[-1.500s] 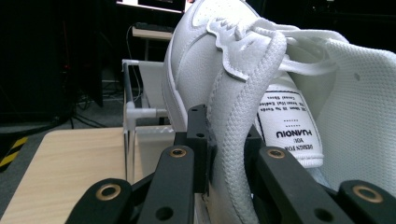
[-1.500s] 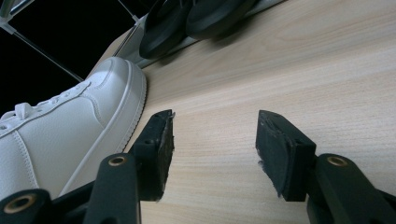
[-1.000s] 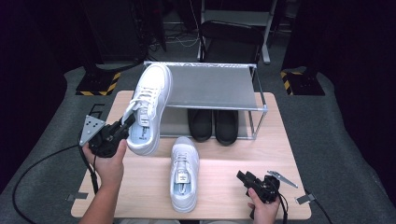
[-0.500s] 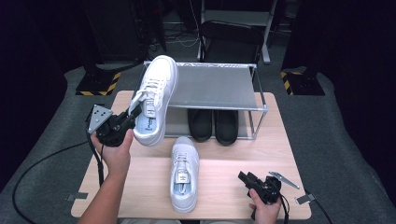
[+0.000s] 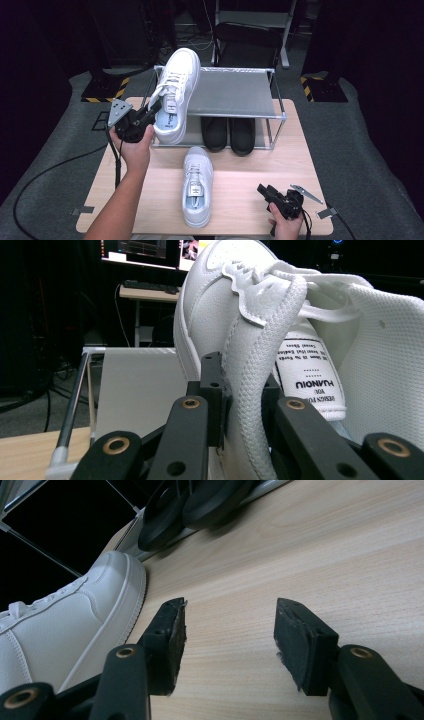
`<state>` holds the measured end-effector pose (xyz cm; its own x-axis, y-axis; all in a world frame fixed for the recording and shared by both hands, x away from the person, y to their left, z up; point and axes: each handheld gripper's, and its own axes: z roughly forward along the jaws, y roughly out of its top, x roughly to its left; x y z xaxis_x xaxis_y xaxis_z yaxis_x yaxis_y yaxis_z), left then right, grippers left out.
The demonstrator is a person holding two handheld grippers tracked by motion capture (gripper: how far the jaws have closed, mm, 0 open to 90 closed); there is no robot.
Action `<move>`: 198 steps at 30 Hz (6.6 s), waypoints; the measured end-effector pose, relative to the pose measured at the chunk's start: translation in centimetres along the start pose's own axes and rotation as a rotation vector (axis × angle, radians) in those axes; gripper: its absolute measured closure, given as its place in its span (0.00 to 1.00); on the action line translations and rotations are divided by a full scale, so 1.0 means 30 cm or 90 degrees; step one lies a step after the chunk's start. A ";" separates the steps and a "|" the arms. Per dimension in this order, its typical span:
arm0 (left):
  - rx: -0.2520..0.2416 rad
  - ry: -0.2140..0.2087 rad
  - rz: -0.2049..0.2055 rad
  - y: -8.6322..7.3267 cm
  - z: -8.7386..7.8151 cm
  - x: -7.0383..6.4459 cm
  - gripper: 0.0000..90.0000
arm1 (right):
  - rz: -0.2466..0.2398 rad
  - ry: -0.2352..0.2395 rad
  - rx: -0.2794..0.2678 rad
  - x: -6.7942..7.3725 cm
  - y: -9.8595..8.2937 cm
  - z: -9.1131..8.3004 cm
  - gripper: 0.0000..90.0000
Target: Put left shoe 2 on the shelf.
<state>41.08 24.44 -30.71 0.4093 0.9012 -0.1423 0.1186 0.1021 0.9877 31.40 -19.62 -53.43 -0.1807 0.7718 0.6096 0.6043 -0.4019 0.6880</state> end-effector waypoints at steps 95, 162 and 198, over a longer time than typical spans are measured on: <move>0.086 0.063 -0.067 0.030 0.543 -0.050 0.89 | 0.026 -0.027 -0.019 -0.053 -0.024 -0.068 0.51; 0.166 0.046 -0.114 -0.019 0.644 -0.007 0.76 | 0.025 -0.015 -0.013 -0.047 -0.029 -0.061 0.51; 0.154 0.012 -0.034 0.115 0.583 0.004 0.56 | 0.026 -0.010 -0.012 -0.041 -0.031 -0.054 0.51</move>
<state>57.37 17.52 -28.45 0.3798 0.9054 -0.1899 0.3536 0.0476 0.9342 29.80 -20.97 -54.18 -0.1439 0.7622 0.6312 0.5968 -0.4419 0.6697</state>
